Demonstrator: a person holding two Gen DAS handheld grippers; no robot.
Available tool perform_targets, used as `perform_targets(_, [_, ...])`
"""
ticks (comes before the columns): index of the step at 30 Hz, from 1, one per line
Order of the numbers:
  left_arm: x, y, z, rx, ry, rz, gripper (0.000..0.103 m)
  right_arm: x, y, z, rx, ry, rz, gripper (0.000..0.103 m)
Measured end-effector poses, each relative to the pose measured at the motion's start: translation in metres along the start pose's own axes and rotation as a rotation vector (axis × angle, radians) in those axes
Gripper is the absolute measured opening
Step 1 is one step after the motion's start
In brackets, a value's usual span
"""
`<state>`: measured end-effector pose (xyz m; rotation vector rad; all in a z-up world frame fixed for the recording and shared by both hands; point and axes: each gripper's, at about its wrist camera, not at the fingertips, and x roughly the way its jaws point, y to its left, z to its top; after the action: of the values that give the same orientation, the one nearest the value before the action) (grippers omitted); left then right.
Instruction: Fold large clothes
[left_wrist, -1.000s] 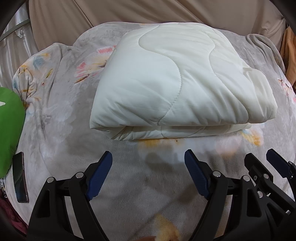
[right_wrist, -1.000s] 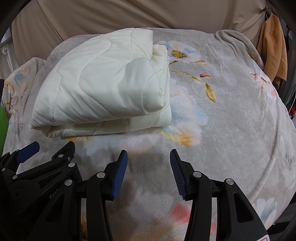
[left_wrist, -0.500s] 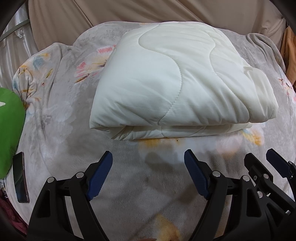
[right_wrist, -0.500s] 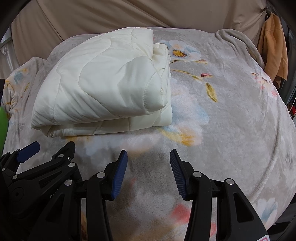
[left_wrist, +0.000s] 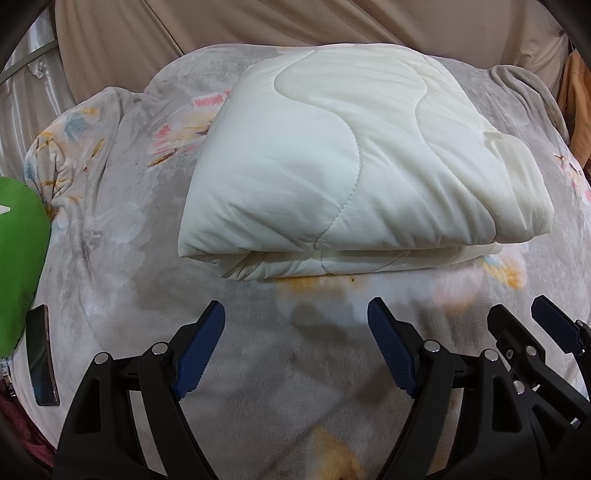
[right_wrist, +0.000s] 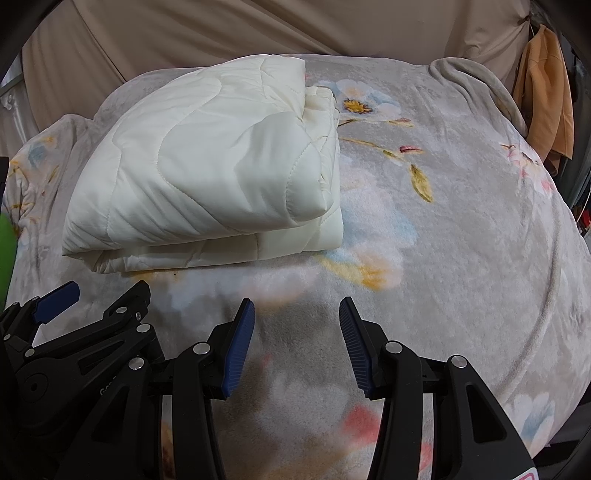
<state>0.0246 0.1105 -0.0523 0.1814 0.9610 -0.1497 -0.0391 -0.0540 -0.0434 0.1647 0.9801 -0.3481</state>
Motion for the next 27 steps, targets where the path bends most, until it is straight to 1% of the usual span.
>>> perform_targets(27, [-0.0008,0.0012,0.0018,-0.003,0.008,-0.009,0.077,-0.0036,0.0002,-0.0001,0.004,-0.009,-0.005,0.048])
